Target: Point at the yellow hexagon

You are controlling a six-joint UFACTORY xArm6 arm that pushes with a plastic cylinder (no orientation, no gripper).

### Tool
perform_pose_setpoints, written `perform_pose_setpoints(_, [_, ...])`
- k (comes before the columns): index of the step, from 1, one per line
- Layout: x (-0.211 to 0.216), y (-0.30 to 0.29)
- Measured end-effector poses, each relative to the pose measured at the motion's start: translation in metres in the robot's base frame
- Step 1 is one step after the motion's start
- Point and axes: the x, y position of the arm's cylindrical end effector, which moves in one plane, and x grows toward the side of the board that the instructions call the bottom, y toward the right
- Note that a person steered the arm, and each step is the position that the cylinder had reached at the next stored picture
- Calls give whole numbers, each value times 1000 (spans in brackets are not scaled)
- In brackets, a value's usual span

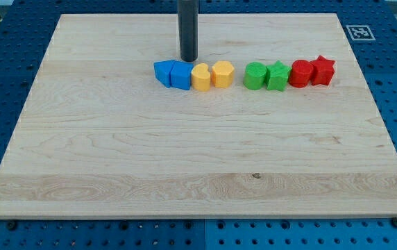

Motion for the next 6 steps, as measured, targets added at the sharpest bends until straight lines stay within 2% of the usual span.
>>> perform_pose_setpoints(3, [39, 3])
perform_pose_setpoints(6, [3, 36])
